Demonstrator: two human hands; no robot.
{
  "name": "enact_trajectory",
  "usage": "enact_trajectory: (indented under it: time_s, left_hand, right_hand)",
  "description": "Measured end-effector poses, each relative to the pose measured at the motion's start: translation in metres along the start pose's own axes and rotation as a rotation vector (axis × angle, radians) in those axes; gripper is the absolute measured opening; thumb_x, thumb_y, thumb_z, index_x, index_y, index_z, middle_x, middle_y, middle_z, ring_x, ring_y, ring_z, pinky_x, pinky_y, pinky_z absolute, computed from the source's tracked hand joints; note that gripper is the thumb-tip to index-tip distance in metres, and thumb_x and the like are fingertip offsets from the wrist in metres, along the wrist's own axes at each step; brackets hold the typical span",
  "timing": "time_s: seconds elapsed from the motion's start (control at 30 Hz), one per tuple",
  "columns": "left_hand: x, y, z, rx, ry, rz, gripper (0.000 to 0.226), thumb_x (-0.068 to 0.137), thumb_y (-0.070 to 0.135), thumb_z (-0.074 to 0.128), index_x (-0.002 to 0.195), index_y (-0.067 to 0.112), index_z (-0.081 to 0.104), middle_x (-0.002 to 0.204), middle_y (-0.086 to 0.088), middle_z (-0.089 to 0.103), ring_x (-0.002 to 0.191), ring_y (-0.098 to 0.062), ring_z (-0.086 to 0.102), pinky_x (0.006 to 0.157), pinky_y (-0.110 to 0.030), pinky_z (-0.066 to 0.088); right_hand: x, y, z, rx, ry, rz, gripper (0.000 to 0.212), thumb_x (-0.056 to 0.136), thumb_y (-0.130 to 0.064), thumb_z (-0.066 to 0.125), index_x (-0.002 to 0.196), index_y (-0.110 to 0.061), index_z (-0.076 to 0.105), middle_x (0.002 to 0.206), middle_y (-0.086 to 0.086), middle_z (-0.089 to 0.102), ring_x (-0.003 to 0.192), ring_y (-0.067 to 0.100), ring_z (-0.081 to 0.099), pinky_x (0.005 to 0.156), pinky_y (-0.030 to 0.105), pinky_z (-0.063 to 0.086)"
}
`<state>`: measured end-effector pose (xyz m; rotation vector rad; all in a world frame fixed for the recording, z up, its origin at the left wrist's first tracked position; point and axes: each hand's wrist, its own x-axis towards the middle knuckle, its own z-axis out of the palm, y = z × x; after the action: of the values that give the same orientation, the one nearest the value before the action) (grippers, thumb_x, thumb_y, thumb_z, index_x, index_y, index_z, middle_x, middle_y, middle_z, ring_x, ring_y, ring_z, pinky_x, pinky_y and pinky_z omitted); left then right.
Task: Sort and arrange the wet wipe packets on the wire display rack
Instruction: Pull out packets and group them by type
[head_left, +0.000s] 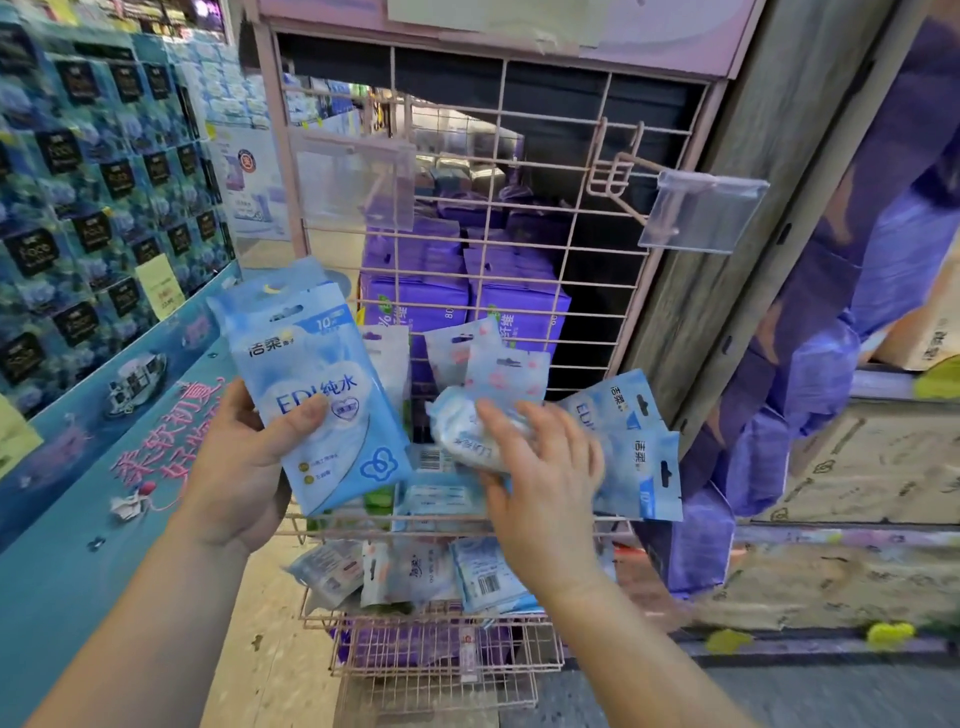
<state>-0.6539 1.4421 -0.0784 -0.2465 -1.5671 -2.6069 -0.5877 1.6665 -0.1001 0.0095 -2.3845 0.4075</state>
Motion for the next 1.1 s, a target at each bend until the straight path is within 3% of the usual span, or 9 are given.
enact_trajectory:
  time_s: [0.17, 0.3, 0.4, 0.5, 0.57, 0.67, 0.8, 1.0, 1.1]
  left_hand:
    - [0.001, -0.001, 0.003, 0.009, -0.038, -0.009, 0.043, 0.072, 0.007, 0.064, 0.114, 0.013, 0.060, 0.110, -0.008, 0.071, 0.093, -0.026, 0.070, 0.071, -0.043, 0.059]
    - [-0.004, -0.007, 0.011, 0.028, -0.082, -0.037, 0.038, 0.071, 0.006, 0.064, 0.109, 0.012, 0.062, 0.103, -0.007, 0.074, 0.088, -0.025, 0.072, 0.067, -0.038, 0.059]
    - [-0.008, -0.015, 0.019, 0.046, -0.112, -0.096, 0.035, 0.068, 0.007, 0.066, 0.102, 0.013, 0.067, 0.101, -0.011, 0.074, 0.086, -0.027, 0.072, 0.064, -0.038, 0.059]
    - [-0.011, -0.024, 0.036, 0.046, -0.178, -0.137, 0.027, 0.066, 0.006, 0.066, 0.089, 0.019, 0.072, 0.096, -0.010, 0.075, 0.082, -0.026, 0.072, 0.060, -0.034, 0.058]
    - [-0.013, -0.027, 0.051, 0.067, -0.249, -0.144, 0.025, 0.063, 0.011, 0.074, 0.086, 0.021, 0.074, 0.093, -0.009, 0.076, 0.080, -0.026, 0.073, 0.060, -0.032, 0.057]
    - [-0.017, -0.031, 0.069, 0.150, -0.353, -0.183, 0.051, 0.040, 0.034, 0.094, 0.086, 0.024, 0.075, 0.094, -0.010, 0.075, 0.082, -0.026, 0.072, 0.061, -0.032, 0.057]
    - [-0.023, -0.035, 0.095, 0.181, -0.422, -0.242, 0.032, 0.058, 0.011, 0.083, 0.086, 0.025, 0.075, 0.093, -0.010, 0.075, 0.082, -0.024, 0.072, 0.062, -0.030, 0.056]
    - [-0.034, -0.043, 0.139, 0.143, -0.413, -0.272, 0.042, 0.059, 0.006, 0.081, 0.098, 0.011, 0.068, 0.100, -0.016, 0.073, 0.088, -0.031, 0.070, 0.071, -0.039, 0.058]
    - [-0.035, -0.045, 0.143, 0.003, -0.338, -0.272, 0.036, 0.059, 0.006, 0.078, 0.093, 0.016, 0.070, 0.099, -0.016, 0.073, 0.086, -0.032, 0.071, 0.067, -0.041, 0.059]
  right_hand:
    - [-0.023, -0.020, 0.021, 0.322, -0.424, -0.047, 0.055, 0.092, -0.036, 0.051, 0.144, -0.033, 0.034, 0.159, 0.003, 0.012, 0.146, 0.017, -0.004, 0.119, 0.037, 0.006]
    - [-0.021, 0.018, -0.010, 0.375, -0.046, 0.076, 0.045, 0.085, -0.033, 0.061, 0.127, -0.020, 0.054, 0.137, 0.000, 0.048, 0.131, 0.014, 0.036, 0.110, 0.022, 0.021]
    - [-0.009, 0.065, -0.039, 0.116, 0.256, 0.448, 0.049, 0.072, -0.036, 0.075, 0.112, -0.013, 0.057, 0.110, 0.006, 0.060, 0.108, 0.027, 0.052, 0.094, 0.035, 0.036]
    - [-0.006, 0.098, -0.051, -0.121, -0.101, 0.768, 0.052, 0.067, -0.057, 0.073, 0.099, -0.018, 0.061, 0.101, 0.007, 0.061, 0.101, 0.032, 0.053, 0.086, 0.045, 0.044]
    - [-0.008, 0.107, -0.051, -0.090, -0.208, 0.694, 0.037, 0.073, -0.056, 0.068, 0.076, -0.021, 0.059, 0.080, 0.000, 0.062, 0.083, 0.024, 0.058, 0.071, 0.038, 0.047]
    - [0.001, 0.104, -0.056, 0.259, -0.042, 0.562, 0.026, 0.083, -0.035, 0.068, 0.069, -0.021, 0.052, 0.061, -0.009, 0.059, 0.060, 0.001, 0.057, 0.046, 0.015, 0.038]
    - [0.042, 0.104, -0.073, 0.539, 0.039, 0.421, 0.010, 0.082, -0.029, 0.070, 0.081, -0.028, 0.061, 0.072, -0.015, 0.070, 0.065, -0.003, 0.064, 0.052, 0.015, 0.049]
    - [0.089, 0.086, -0.081, 0.986, -0.208, 0.249, 0.024, 0.086, 0.000, 0.061, 0.092, -0.023, 0.064, 0.078, -0.006, 0.076, 0.064, 0.006, 0.069, 0.047, 0.020, 0.050]
    - [0.096, 0.086, -0.078, 1.088, -0.268, 0.290, 0.010, 0.092, -0.021, 0.058, 0.095, -0.026, 0.067, 0.080, -0.002, 0.075, 0.066, 0.010, 0.069, 0.047, 0.023, 0.050]
